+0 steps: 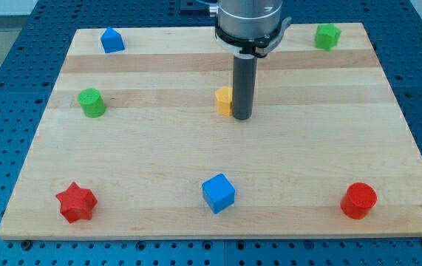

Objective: Push blue cube slightly up

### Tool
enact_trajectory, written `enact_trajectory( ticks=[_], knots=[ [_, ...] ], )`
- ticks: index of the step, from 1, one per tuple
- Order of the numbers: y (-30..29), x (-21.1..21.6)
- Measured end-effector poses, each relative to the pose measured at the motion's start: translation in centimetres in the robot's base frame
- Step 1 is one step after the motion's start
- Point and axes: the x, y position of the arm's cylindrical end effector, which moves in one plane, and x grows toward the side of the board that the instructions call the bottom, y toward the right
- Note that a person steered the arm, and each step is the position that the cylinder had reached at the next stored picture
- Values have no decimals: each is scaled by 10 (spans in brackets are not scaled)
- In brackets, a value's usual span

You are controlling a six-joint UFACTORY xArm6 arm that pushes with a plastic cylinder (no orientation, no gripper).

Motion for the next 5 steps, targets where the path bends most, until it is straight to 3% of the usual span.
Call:
enact_trajectory(
  ticks=[1, 3, 5],
  knots=[
    [1, 28],
    [2, 136],
    [2, 162]
  ],
)
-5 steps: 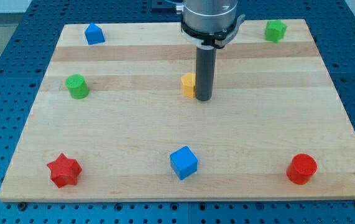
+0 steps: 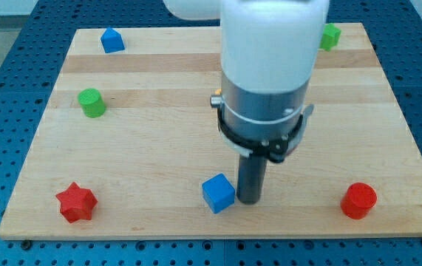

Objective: Push blue cube slightly up

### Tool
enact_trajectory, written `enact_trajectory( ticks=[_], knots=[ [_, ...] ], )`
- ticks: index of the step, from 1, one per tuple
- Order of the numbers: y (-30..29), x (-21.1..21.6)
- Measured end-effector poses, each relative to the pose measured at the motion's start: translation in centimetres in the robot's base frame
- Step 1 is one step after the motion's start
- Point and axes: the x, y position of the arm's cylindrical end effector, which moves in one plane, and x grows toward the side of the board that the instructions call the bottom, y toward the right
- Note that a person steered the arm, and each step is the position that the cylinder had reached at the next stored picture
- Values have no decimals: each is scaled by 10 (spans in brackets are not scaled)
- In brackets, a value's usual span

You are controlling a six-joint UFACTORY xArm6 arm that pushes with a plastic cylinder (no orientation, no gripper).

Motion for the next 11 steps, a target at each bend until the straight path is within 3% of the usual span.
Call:
enact_trajectory(
  ticks=[1, 4, 11],
  knots=[
    [0, 29],
    [-37, 28],
    [-83, -46]
  ],
)
